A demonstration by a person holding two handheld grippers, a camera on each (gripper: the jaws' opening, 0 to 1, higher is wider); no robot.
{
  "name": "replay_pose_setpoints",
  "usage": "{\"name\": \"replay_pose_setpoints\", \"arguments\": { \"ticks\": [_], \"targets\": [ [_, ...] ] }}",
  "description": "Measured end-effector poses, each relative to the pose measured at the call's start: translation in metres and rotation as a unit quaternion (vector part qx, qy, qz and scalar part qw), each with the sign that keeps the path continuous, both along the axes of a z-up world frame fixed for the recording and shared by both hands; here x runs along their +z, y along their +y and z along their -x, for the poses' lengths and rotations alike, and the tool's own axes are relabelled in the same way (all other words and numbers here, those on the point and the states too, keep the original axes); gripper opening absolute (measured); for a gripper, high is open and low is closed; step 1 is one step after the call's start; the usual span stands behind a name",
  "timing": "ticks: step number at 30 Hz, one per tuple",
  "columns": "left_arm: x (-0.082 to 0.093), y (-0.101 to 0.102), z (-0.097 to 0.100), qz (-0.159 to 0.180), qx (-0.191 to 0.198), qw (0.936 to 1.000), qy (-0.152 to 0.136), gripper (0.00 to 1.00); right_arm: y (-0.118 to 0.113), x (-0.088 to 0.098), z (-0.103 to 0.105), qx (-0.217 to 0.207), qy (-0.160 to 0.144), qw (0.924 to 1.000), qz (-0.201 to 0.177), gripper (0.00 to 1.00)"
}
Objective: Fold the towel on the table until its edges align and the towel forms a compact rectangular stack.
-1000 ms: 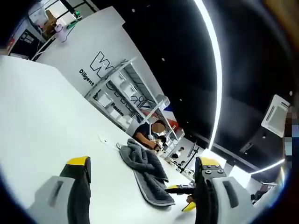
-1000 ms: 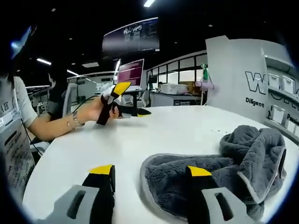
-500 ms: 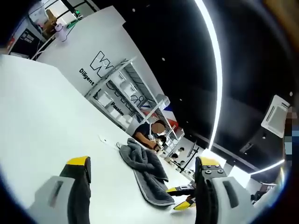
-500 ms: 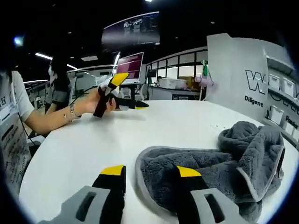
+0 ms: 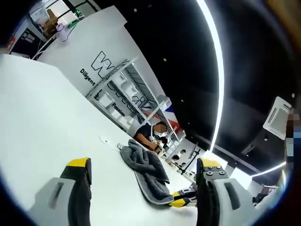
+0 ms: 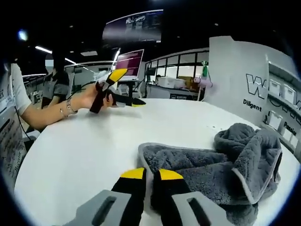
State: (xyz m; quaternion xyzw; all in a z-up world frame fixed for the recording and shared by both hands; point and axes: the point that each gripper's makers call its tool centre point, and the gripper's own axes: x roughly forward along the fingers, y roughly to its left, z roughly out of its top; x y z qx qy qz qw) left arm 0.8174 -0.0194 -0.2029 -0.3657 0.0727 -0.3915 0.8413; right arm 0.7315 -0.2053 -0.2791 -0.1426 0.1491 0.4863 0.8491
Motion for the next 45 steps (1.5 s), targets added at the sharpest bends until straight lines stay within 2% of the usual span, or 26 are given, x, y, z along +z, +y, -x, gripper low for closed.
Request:
{"name": "replay_pose_setpoints", "arguments": {
  "ticks": [7, 12, 21, 30, 35, 38, 45],
  "targets": [
    [-0.001, -0.001, 0.000, -0.005, -0.002, 1.0000, -0.001, 0.97, -0.002, 0.004, -0.001, -0.004, -0.009, 0.9999, -0.003, 0.08],
    [-0.001, -0.001, 0.001, -0.005, -0.001, 1.0000, 0.000, 0.97, -0.001, 0.008, 0.000, -0.002, -0.029, 0.9996, 0.001, 0.08],
    [-0.001, -0.002, 0.002, -0.003, -0.003, 1.0000, 0.000, 0.97, -0.002, 0.018, -0.004, -0.010, -0.044, 0.9986, -0.026, 0.08],
    [-0.001, -0.003, 0.003, 0.000, -0.003, 1.0000, 0.002, 0.97, -0.007, 0.040, -0.010, -0.038, -0.038, 0.9939, -0.096, 0.08],
    [-0.002, -0.003, 0.002, -0.001, -0.004, 1.0000, 0.002, 0.96, -0.009, 0.059, -0.008, -0.037, -0.047, 0.9874, -0.147, 0.07],
    [-0.002, -0.004, 0.002, -0.002, -0.006, 1.0000, 0.002, 0.96, -0.012, 0.064, -0.008, -0.044, -0.050, 0.9850, -0.159, 0.07],
    [-0.003, -0.004, 0.003, -0.002, -0.007, 1.0000, 0.004, 0.96, -0.018, 0.082, -0.009, -0.054, -0.039, 0.9730, -0.221, 0.07]
  ]
}}
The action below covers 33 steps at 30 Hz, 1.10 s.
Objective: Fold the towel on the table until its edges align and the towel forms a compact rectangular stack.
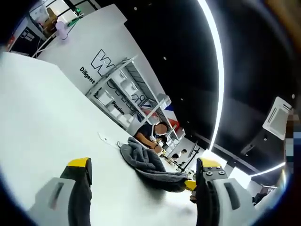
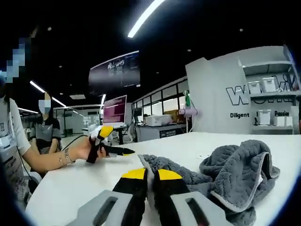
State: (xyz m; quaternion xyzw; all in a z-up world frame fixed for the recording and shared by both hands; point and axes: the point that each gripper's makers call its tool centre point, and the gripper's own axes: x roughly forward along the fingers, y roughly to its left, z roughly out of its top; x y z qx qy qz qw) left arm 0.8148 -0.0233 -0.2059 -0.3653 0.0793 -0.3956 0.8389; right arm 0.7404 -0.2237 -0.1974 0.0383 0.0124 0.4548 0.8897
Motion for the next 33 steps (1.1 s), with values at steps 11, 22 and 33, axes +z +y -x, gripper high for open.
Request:
{"name": "replay_pose_setpoints", "arguments": {
  "ticks": [11, 22, 33],
  "targets": [
    [-0.001, -0.002, 0.002, -0.002, -0.002, 1.0000, 0.000, 0.96, -0.026, 0.033, -0.003, -0.008, 0.021, 0.9894, -0.143, 0.07],
    [-0.001, -0.003, 0.001, -0.002, -0.003, 1.0000, 0.001, 0.96, -0.038, 0.057, 0.000, 0.009, 0.020, 0.9710, -0.238, 0.06],
    [-0.002, -0.004, -0.001, -0.003, -0.006, 1.0000, 0.005, 0.96, -0.056, 0.082, 0.008, 0.026, 0.015, 0.9470, -0.320, 0.06]
  ]
}}
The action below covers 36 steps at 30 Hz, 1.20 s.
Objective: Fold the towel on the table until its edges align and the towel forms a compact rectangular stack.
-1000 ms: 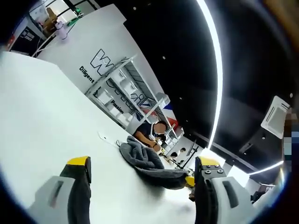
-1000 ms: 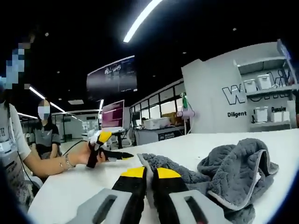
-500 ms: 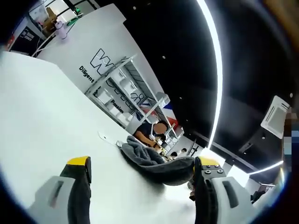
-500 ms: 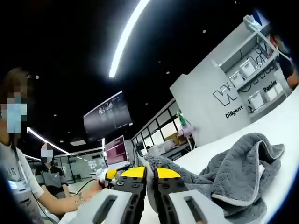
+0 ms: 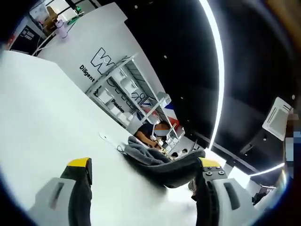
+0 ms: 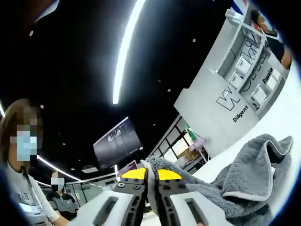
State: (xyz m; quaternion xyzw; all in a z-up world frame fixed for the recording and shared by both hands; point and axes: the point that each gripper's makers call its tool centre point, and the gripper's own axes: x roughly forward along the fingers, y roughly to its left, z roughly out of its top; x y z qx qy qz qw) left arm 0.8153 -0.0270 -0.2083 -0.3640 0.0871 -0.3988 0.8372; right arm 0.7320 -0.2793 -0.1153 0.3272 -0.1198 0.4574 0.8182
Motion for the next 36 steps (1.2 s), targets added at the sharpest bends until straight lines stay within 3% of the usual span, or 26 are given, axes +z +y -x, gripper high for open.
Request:
{"name": "replay_pose_setpoints", "arguments": {
  "ticks": [13, 22, 27, 36],
  "targets": [
    [-0.003, -0.004, 0.002, -0.010, -0.007, 0.9999, -0.001, 0.95, -0.010, 0.022, 0.014, 0.019, -0.029, 0.9977, -0.058, 0.06],
    [-0.003, -0.003, 0.000, -0.012, -0.007, 0.9999, -0.002, 0.95, -0.015, 0.031, 0.019, 0.008, -0.049, 0.9971, -0.057, 0.06],
    [-0.008, -0.014, 0.007, -0.065, -0.022, 0.9974, -0.020, 0.95, -0.022, 0.040, 0.023, -0.011, -0.073, 0.9964, -0.041, 0.06],
    [-0.008, -0.024, 0.015, -0.091, -0.045, 0.9941, -0.039, 0.95, -0.025, 0.048, 0.028, -0.023, -0.101, 0.9943, -0.024, 0.06]
  ]
}}
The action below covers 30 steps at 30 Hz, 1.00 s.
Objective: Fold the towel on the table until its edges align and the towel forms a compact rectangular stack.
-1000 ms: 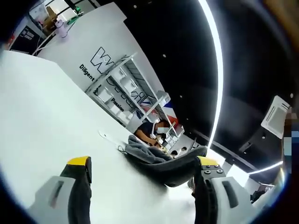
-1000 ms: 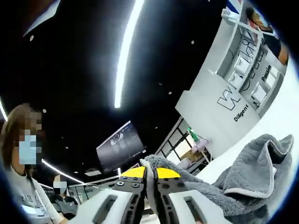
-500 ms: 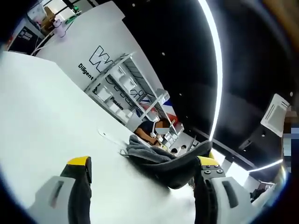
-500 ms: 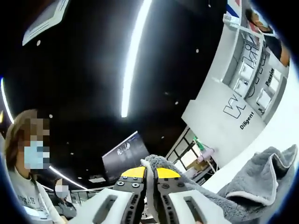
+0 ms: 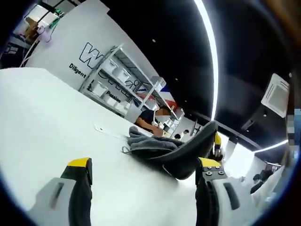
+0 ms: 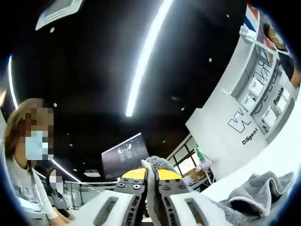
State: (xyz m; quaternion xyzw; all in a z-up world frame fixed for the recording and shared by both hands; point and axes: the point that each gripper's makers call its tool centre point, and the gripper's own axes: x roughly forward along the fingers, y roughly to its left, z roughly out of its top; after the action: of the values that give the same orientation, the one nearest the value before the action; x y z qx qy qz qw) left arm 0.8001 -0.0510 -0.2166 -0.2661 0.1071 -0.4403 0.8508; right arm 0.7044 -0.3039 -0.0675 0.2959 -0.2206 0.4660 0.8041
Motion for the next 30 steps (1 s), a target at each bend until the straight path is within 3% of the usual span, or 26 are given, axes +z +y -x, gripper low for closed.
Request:
{"name": "replay_pose_setpoints", "arguments": {
  "ticks": [9, 17, 24, 30],
  "targets": [
    [-0.003, -0.006, 0.005, -0.036, -0.011, 0.9992, -0.016, 0.96, 0.005, 0.004, 0.005, -0.015, -0.023, 0.9990, 0.037, 0.06],
    [-0.001, -0.006, 0.009, -0.042, -0.020, 0.9986, -0.024, 0.96, 0.014, 0.012, 0.004, -0.043, -0.047, 0.9951, 0.076, 0.06],
    [0.005, -0.007, 0.015, -0.048, -0.028, 0.9979, -0.034, 0.96, 0.027, 0.039, -0.002, -0.064, -0.065, 0.9900, 0.108, 0.06],
    [0.010, -0.009, 0.017, -0.041, -0.035, 0.9977, -0.040, 0.96, 0.024, 0.064, -0.017, -0.084, -0.055, 0.9884, 0.114, 0.06]
  ]
}}
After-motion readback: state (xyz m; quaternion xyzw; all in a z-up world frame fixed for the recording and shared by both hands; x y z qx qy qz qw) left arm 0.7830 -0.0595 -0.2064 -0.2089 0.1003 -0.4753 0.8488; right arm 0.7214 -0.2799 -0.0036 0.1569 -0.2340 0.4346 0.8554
